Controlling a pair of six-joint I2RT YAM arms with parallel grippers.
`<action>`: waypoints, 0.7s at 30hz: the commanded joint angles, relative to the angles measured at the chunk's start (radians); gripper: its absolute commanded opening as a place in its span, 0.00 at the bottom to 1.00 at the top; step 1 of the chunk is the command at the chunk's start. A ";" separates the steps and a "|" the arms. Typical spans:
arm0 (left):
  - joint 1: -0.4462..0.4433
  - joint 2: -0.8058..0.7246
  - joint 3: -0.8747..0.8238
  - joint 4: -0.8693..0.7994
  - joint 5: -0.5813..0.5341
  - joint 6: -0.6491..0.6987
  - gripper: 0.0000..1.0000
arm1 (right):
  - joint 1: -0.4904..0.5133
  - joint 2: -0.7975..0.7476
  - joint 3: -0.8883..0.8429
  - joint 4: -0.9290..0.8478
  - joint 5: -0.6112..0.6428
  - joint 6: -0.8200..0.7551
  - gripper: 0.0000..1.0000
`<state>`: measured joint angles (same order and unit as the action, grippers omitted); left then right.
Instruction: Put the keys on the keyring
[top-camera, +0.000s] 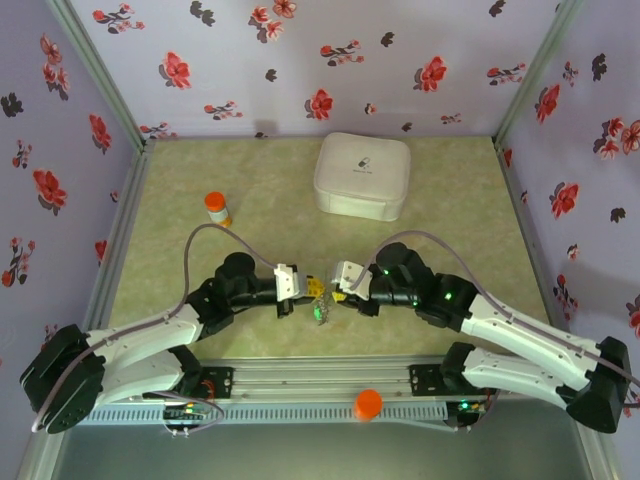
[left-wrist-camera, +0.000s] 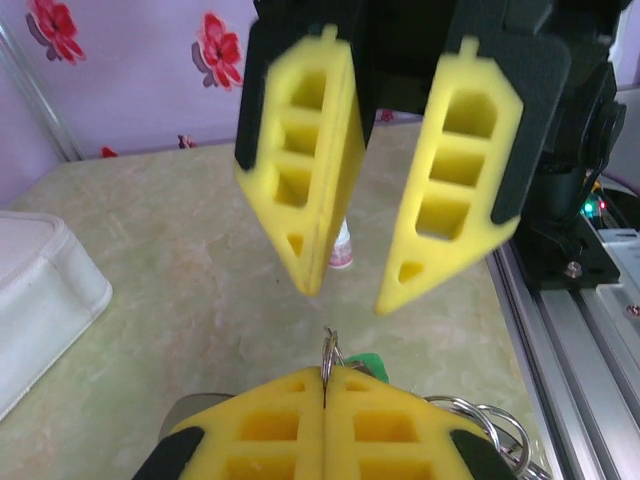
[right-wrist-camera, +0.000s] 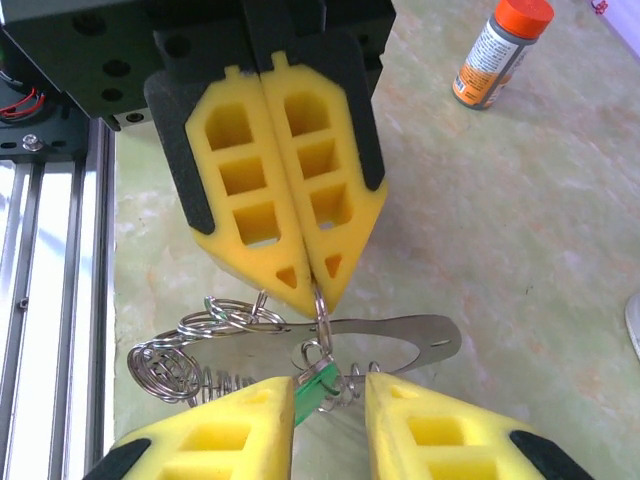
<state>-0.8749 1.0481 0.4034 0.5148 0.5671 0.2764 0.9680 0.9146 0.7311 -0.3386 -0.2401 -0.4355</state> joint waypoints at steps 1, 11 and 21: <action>-0.003 -0.008 -0.006 0.102 0.035 -0.029 0.00 | -0.003 0.010 -0.013 0.031 -0.003 0.020 0.27; -0.003 -0.011 -0.008 0.100 0.047 -0.029 0.00 | -0.003 0.040 0.004 0.023 0.044 0.008 0.20; -0.003 -0.011 -0.003 0.083 0.048 -0.016 0.00 | -0.004 0.023 0.012 -0.008 0.020 0.001 0.23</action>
<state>-0.8749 1.0477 0.4023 0.5610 0.5892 0.2604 0.9680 0.9558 0.7311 -0.3344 -0.2138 -0.4370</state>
